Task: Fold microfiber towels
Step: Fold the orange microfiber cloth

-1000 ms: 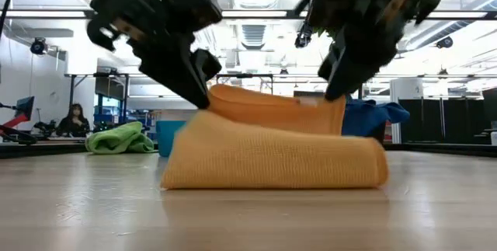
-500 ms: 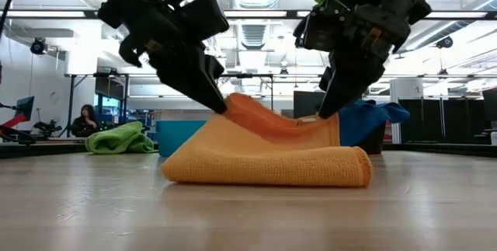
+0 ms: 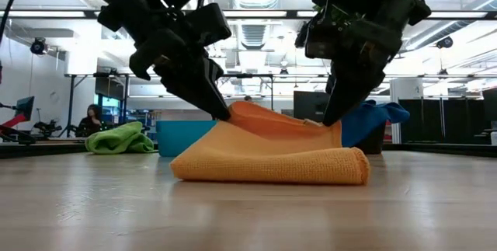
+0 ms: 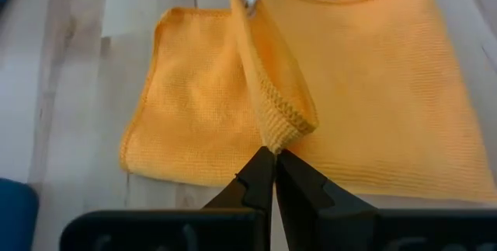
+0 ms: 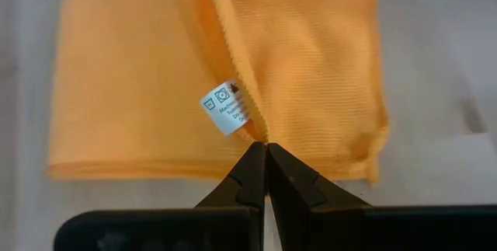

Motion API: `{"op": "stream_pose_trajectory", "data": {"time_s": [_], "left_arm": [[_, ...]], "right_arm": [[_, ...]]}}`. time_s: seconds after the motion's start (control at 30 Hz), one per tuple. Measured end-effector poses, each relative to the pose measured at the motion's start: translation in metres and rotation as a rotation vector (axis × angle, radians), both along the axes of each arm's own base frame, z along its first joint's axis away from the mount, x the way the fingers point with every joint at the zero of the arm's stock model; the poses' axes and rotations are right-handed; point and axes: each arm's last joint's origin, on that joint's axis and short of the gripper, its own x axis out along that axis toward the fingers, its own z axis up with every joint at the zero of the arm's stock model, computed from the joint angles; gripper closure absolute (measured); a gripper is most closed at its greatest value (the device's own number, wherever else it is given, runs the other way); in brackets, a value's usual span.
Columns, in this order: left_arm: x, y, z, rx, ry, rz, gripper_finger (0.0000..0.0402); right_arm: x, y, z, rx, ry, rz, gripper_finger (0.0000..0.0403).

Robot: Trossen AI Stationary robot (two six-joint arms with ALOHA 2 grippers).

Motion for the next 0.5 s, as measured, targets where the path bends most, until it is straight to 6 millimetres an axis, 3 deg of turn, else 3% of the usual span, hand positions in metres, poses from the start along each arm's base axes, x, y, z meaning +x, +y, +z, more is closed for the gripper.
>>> {"op": "stream_pose_trajectory", "data": {"time_s": [0.2, 0.5], "left_arm": [[-0.0008, 0.0055, -0.0031, 0.084, -0.008, 0.159, 0.0401], [0.0036, 0.0062, 0.0019, 0.089, -0.078, 0.183, 0.0401]], "right_arm": [[0.0001, -0.0024, -0.0004, -0.053, -0.003, -0.066, 0.0394], [-0.0021, -0.0039, -0.0086, -0.068, 0.058, -0.142, 0.0394]]}}
